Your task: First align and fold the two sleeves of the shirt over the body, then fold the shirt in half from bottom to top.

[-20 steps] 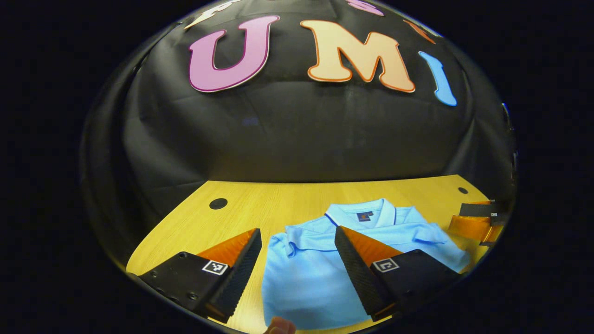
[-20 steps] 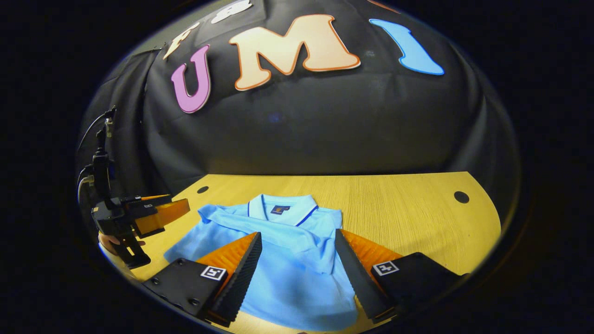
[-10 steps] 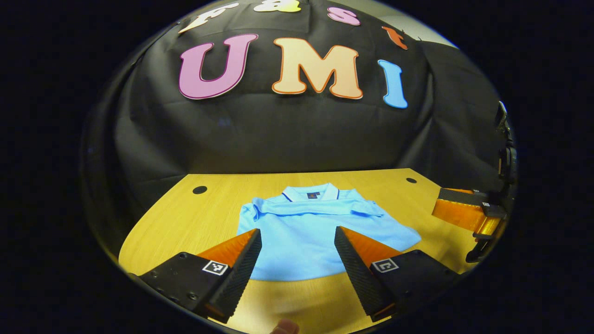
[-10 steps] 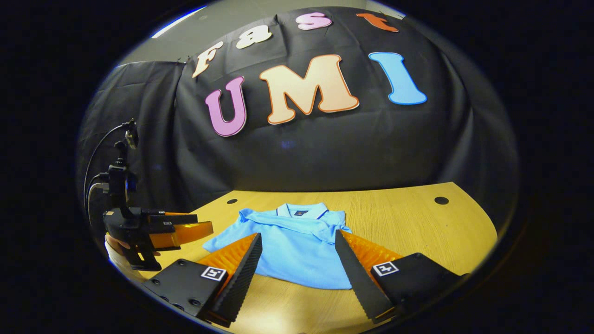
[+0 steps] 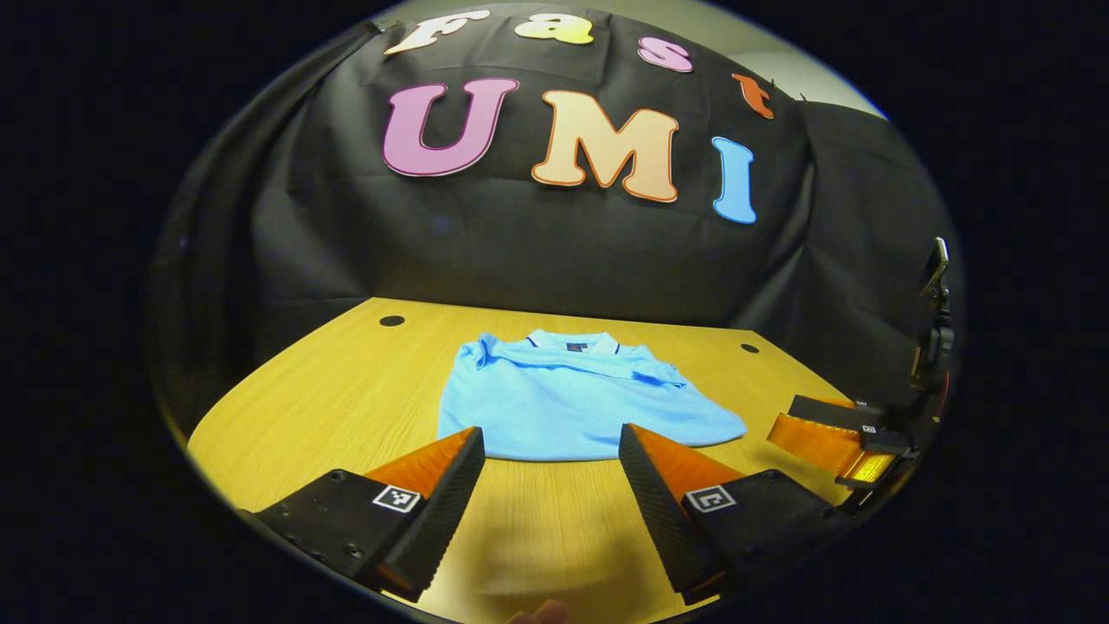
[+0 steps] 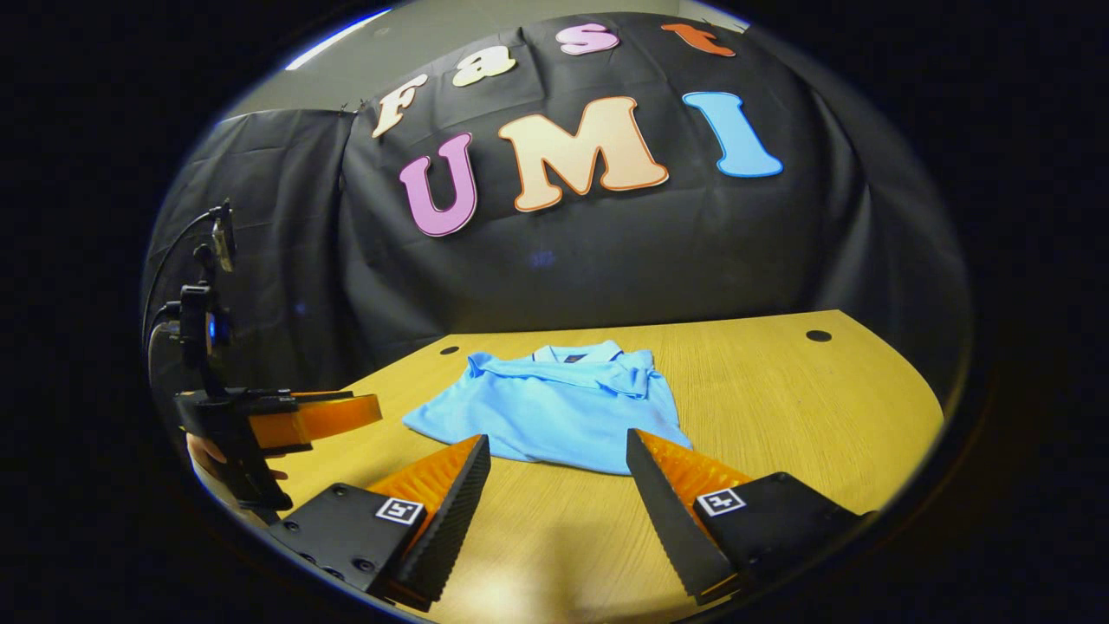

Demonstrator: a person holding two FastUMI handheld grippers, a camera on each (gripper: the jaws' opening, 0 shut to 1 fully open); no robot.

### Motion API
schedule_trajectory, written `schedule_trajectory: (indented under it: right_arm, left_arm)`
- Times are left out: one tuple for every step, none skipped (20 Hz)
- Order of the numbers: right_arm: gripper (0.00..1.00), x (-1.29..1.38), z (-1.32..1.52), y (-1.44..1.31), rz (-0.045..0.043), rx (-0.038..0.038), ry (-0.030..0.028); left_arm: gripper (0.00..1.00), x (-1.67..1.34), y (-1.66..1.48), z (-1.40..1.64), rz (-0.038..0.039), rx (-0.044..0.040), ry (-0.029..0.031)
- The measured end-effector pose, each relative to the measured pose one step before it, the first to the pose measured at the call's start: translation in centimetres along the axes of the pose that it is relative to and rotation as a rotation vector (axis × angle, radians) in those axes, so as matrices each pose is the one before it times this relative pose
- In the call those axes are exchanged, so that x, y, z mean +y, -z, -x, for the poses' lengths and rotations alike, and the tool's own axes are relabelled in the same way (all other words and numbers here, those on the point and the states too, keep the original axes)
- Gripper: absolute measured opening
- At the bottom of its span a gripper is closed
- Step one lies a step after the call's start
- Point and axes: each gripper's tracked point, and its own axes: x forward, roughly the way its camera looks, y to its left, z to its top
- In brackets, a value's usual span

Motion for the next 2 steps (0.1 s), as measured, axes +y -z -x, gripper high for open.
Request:
schedule_trajectory:
  right_arm:
    - [0.98,-0.020,0.182,-0.104,-0.00067,-0.01075,0.00644]
    - [0.98,0.136,0.204,0.039,-0.00259,-0.00501,0.00330]
  left_arm:
    - [0.95,0.232,0.170,0.462,-0.01254,-0.01032,-0.01148]
    - [0.95,-0.027,0.204,0.338,-0.00622,-0.00363,0.00046]
